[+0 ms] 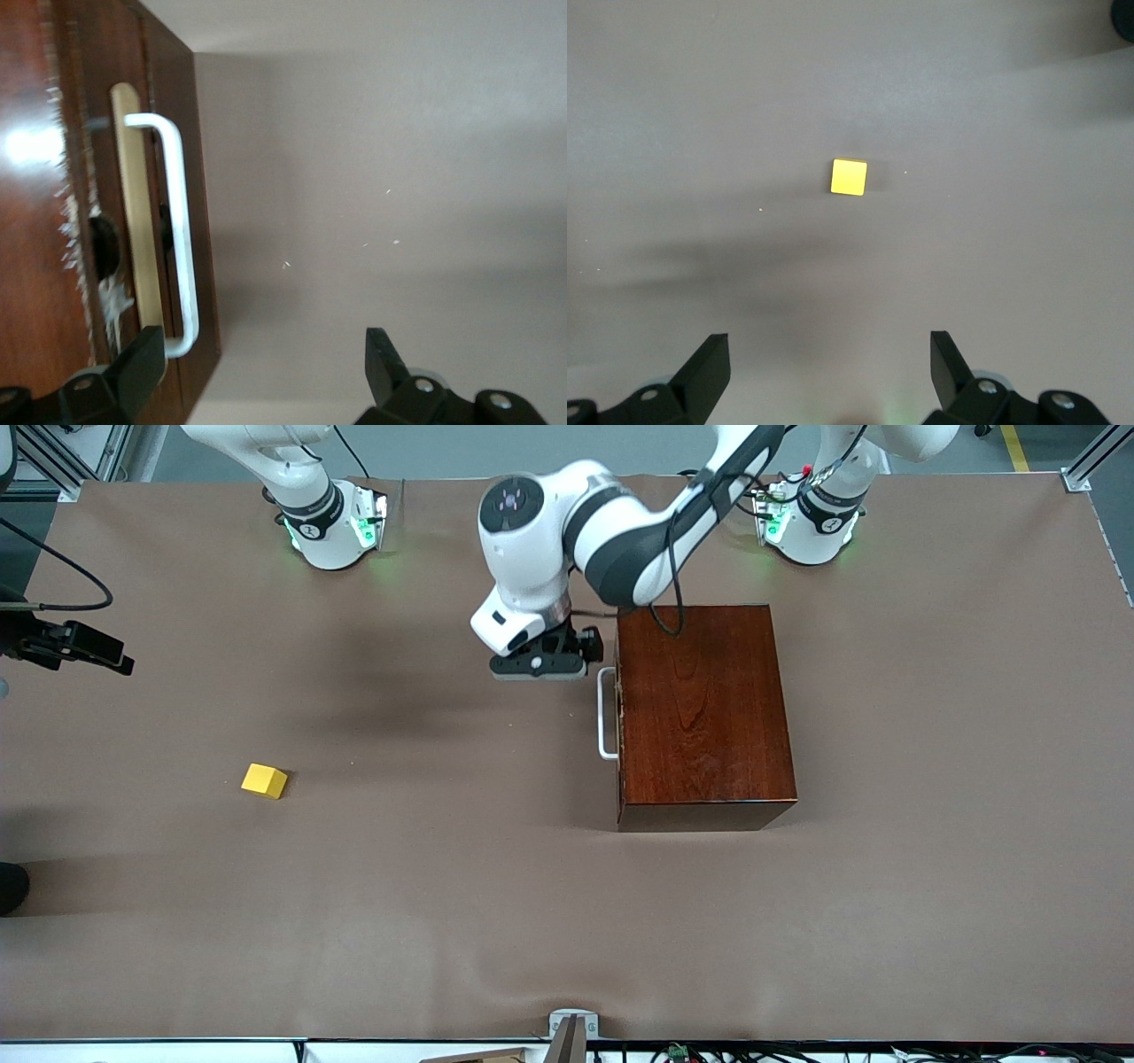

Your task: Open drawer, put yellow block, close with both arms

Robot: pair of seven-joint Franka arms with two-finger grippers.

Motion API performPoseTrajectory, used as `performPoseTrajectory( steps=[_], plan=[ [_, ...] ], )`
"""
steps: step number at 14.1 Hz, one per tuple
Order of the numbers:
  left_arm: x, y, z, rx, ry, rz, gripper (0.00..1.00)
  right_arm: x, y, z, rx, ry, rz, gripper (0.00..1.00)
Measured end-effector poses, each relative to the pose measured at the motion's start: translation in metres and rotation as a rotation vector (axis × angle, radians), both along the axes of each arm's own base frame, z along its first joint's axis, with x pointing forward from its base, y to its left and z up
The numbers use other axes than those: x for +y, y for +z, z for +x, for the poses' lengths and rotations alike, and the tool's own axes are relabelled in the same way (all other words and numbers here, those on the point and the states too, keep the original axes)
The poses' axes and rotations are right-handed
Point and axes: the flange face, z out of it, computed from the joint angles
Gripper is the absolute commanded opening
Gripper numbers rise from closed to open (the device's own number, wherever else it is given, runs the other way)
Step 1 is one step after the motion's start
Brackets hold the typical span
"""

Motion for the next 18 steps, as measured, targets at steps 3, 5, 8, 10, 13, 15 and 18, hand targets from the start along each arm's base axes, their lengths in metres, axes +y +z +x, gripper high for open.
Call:
performPoseTrajectory(
  steps=[3, 5, 8, 10, 13, 15, 18],
  plan=[
    [0.002, -0.020, 0.005, 0.022, -0.045, 0.021, 1.00, 0.000, -0.009, 0.007, 0.001, 0.000, -0.002, 1.00],
    [0.004, -0.025, 0.008, 0.030, -0.077, 0.029, 1.00, -0.001, -0.020, 0.015, 0.000, -0.001, -0.005, 1.00],
    [0.007, -0.039, 0.011, 0.041, -0.096, 0.052, 1.00, -0.002, -0.034, 0.025, -0.001, -0.002, -0.009, 1.00],
    [0.012, -0.054, 0.015, 0.027, -0.110, 0.098, 1.00, -0.002, -0.045, 0.033, -0.007, -0.002, -0.012, 1.00],
    [0.017, -0.075, 0.017, 0.022, -0.126, 0.152, 1.00, -0.003, -0.066, 0.046, -0.005, -0.002, -0.017, 1.00],
    [0.018, -0.079, 0.018, 0.025, -0.125, 0.159, 1.00, -0.003, -0.083, 0.054, 0.007, -0.003, -0.021, 1.00],
    [0.018, -0.080, 0.018, 0.023, -0.126, 0.156, 1.00, -0.005, -0.111, 0.066, 0.024, -0.005, -0.024, 1.00]
  ],
)
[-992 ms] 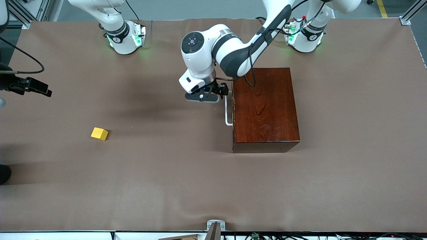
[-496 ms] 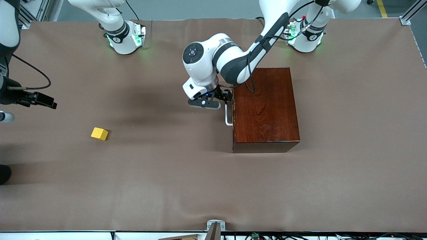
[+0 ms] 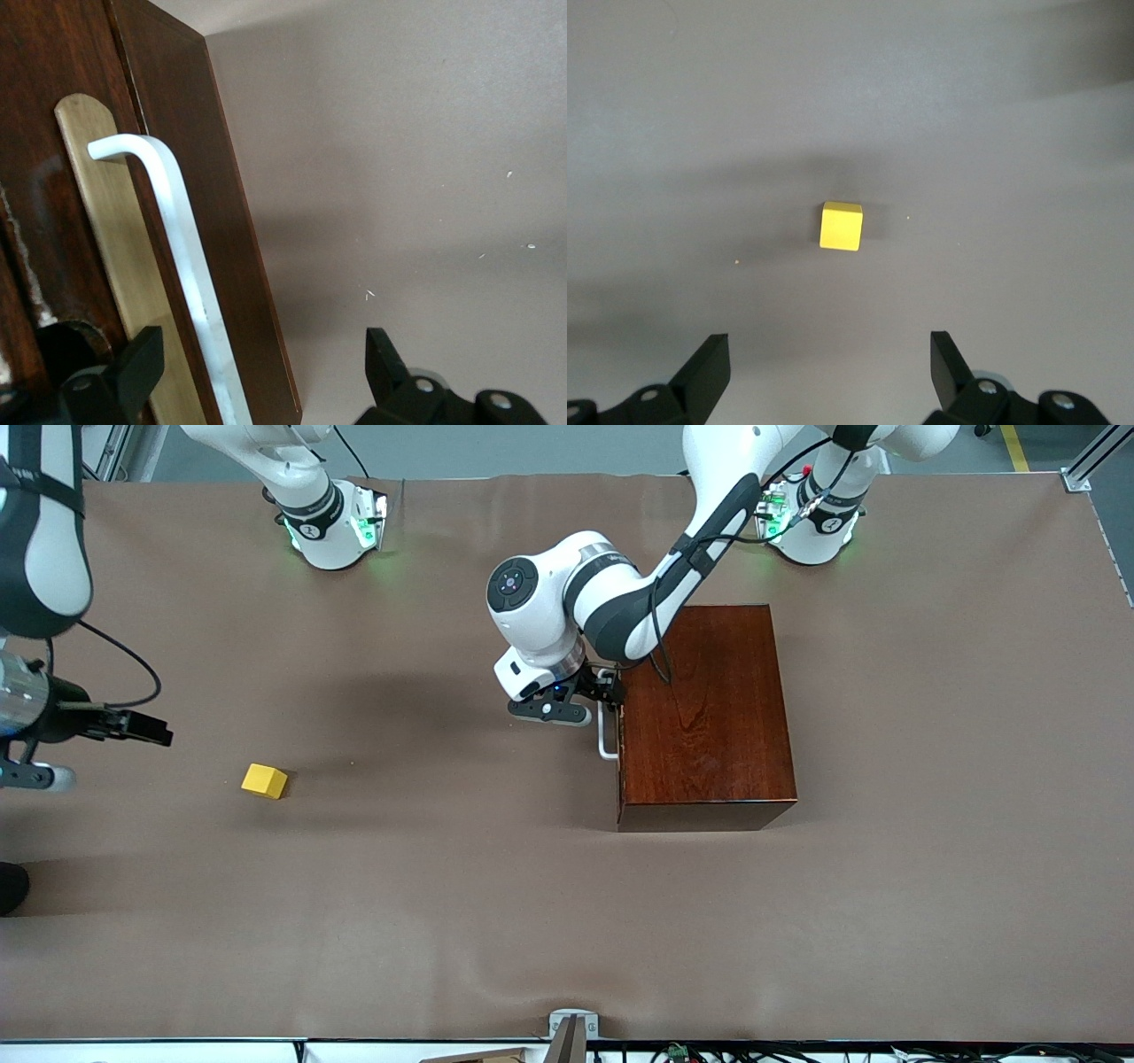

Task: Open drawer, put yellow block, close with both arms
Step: 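Pull the drawer open with the left gripper while the right gripper reaches the cube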

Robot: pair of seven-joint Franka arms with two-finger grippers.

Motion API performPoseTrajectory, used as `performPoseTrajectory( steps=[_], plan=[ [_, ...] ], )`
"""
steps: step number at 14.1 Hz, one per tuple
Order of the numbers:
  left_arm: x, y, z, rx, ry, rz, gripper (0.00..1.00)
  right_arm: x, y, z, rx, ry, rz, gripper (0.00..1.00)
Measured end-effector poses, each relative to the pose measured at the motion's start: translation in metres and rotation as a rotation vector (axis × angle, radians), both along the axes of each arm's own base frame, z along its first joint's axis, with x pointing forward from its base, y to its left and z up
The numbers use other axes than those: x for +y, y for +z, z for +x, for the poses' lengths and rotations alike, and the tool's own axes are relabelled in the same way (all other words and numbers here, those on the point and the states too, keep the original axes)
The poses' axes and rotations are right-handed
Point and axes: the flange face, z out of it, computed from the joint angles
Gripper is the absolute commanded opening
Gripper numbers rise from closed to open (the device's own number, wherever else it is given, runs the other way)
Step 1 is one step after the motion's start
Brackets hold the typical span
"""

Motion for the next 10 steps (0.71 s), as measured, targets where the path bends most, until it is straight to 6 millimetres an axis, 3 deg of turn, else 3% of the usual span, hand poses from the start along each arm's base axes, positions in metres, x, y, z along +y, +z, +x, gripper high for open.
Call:
performPoseTrajectory(
  steps=[6, 10],
  plan=[
    [-0.006, -0.008, 0.001, -0.013, -0.008, -0.032, 1.00, 0.002, -0.073, 0.023, 0.049, 0.005, -0.007, 1.00],
    [-0.006, -0.017, 0.003, -0.016, 0.010, -0.035, 1.00, 0.002, -0.109, 0.032, 0.070, 0.007, -0.012, 1.00]
  ],
)
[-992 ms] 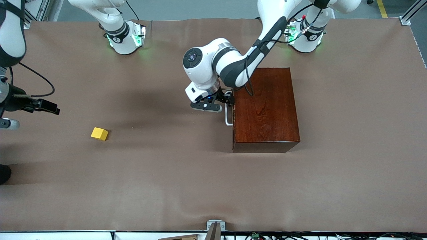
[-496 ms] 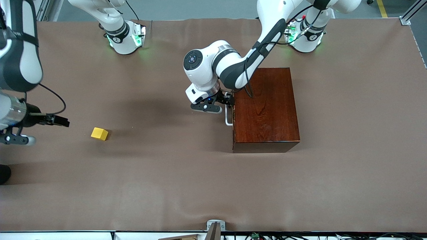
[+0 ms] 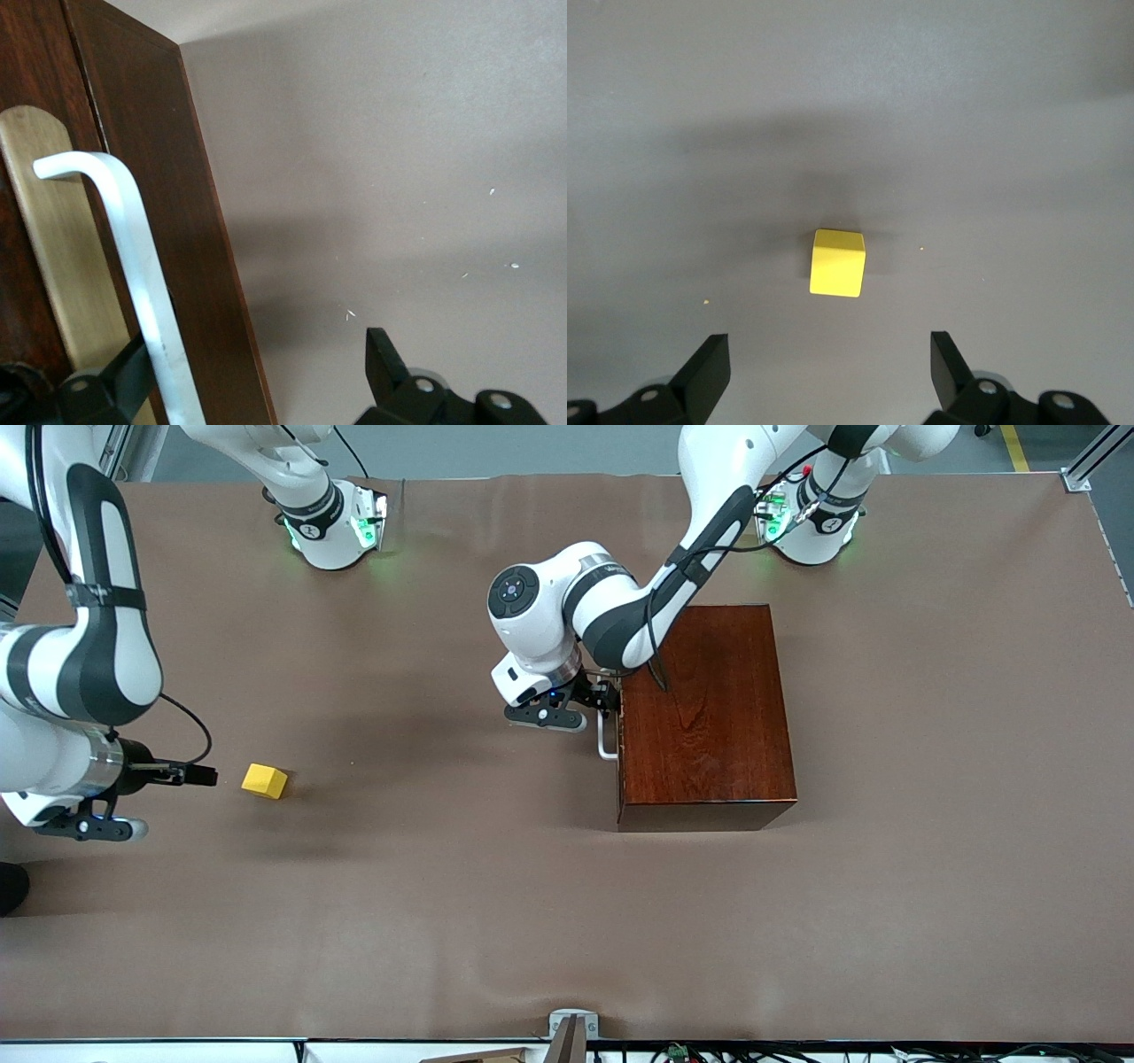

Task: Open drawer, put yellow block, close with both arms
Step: 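Pull the drawer open with the left gripper while the right gripper reaches the cube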

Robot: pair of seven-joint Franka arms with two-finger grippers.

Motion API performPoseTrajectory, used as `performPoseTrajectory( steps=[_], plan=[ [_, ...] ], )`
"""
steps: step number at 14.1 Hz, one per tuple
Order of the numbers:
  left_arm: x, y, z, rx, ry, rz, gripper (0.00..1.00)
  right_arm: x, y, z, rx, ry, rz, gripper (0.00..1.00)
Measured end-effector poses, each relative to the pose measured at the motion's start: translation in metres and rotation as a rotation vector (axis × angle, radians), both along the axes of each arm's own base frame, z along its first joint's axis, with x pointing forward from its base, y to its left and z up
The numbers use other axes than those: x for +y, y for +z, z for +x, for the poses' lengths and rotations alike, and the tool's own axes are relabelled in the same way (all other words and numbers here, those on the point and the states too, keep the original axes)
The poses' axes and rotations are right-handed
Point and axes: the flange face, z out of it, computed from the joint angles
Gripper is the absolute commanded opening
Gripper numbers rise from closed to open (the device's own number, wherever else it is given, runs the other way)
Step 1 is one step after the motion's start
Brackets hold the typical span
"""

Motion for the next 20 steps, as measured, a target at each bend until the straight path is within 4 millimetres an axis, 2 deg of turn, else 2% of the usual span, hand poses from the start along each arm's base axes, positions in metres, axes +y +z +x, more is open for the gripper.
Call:
performPoseTrajectory(
  steps=[5, 9, 11, 14, 16, 18, 20],
  plan=[
    [-0.010, 0.005, -0.001, -0.039, 0.044, -0.061, 1.00, 0.007, -0.058, 0.009, 0.040, 0.013, -0.005, 1.00],
    [-0.019, 0.007, -0.003, -0.060, 0.046, -0.106, 1.00, 0.012, -0.089, 0.009, 0.074, 0.023, -0.007, 1.00],
    [-0.021, 0.006, -0.003, -0.064, 0.059, -0.118, 1.00, 0.014, -0.097, 0.010, 0.078, 0.027, -0.009, 1.00],
    [-0.026, 0.008, -0.003, -0.063, 0.069, -0.165, 1.00, 0.018, -0.099, 0.008, 0.099, 0.031, -0.007, 1.00],
    [-0.030, 0.008, -0.003, -0.061, 0.077, -0.199, 1.00, 0.023, -0.111, 0.007, 0.114, 0.038, -0.008, 1.00],
    [-0.032, 0.009, -0.002, -0.059, 0.083, -0.220, 1.00, 0.020, -0.119, 0.009, 0.111, 0.034, -0.011, 1.00],
    [-0.033, 0.009, -0.002, -0.063, 0.094, -0.234, 1.00, 0.016, -0.119, 0.010, 0.104, 0.025, -0.014, 1.00]
  ],
)
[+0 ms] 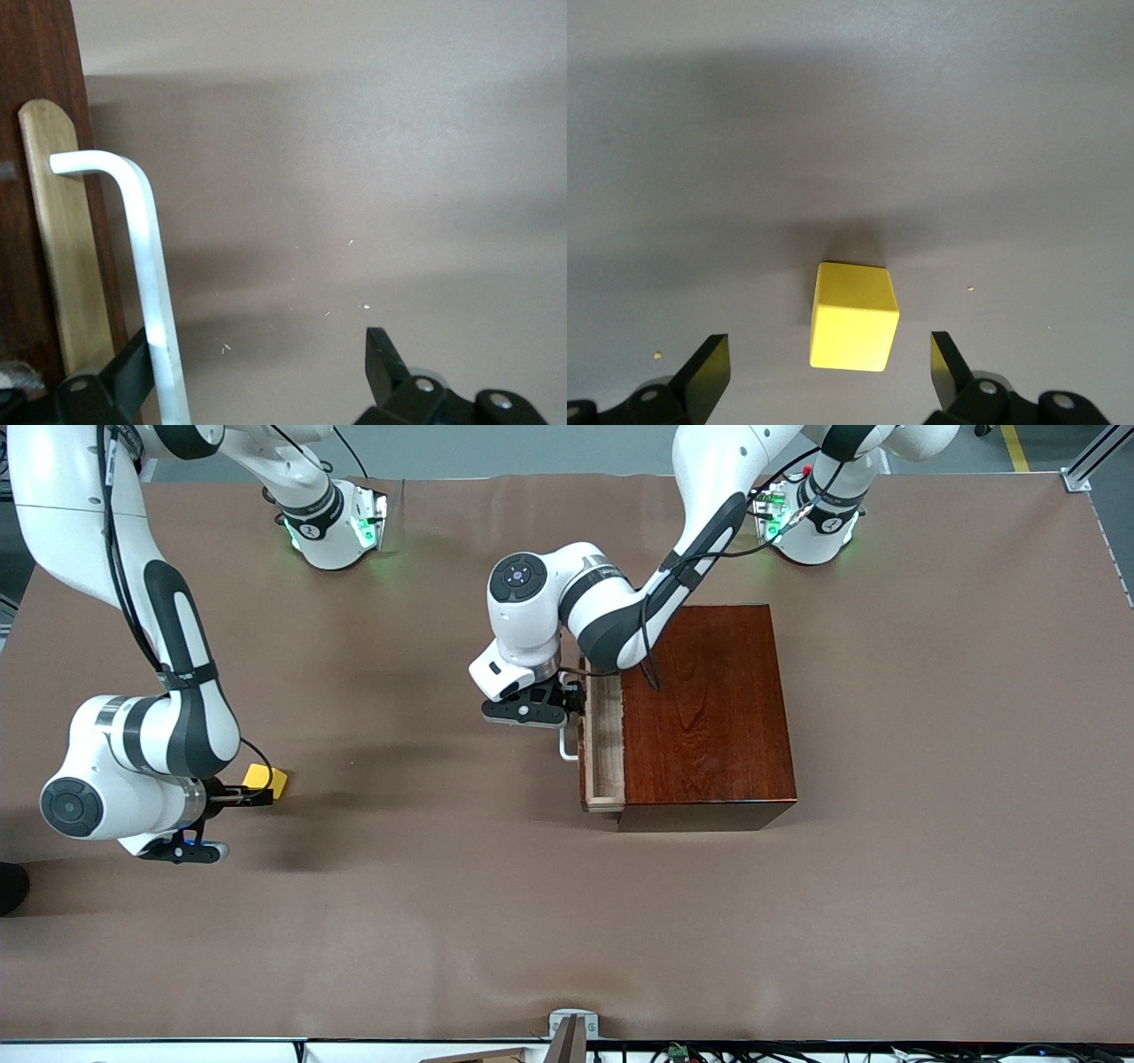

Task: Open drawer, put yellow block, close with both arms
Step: 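Pull the drawer open with the left gripper while the right gripper reaches the cube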

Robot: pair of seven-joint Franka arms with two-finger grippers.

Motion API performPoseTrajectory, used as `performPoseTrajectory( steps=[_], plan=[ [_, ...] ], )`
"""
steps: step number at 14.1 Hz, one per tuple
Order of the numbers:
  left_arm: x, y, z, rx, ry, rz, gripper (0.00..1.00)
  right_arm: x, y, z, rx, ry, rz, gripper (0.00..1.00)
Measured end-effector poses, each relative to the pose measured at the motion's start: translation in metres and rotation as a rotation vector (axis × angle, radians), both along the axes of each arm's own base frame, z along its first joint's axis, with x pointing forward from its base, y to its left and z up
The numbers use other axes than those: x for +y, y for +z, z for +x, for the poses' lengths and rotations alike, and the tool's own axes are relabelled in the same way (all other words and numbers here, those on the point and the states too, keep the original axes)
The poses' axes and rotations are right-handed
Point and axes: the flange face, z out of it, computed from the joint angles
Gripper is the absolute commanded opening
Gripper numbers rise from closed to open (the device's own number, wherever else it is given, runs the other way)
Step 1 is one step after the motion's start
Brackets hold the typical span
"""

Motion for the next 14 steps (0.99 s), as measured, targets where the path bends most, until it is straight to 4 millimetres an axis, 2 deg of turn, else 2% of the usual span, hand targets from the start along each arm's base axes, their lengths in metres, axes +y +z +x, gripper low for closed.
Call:
performPoseTrajectory(
  steps=[4, 8, 12, 14],
  plan=[
    [-0.005, 0.001, 0.001, -0.003, 0.020, -0.032, 1.00, -0.020, -0.012, -0.002, -0.033, -0.064, 0.026, 1.00],
    [-0.018, 0.004, -0.004, -0.012, 0.028, -0.070, 1.00, -0.018, -0.030, -0.009, -0.095, -0.108, 0.019, 1.00],
    [-0.026, 0.005, -0.010, -0.022, 0.017, -0.088, 1.00, -0.018, -0.053, -0.040, -0.168, -0.122, 0.011, 1.00],
    [-0.026, 0.005, -0.010, -0.023, 0.016, -0.088, 1.00, -0.016, -0.057, -0.052, -0.161, -0.125, 0.013, 1.00]
  ],
)
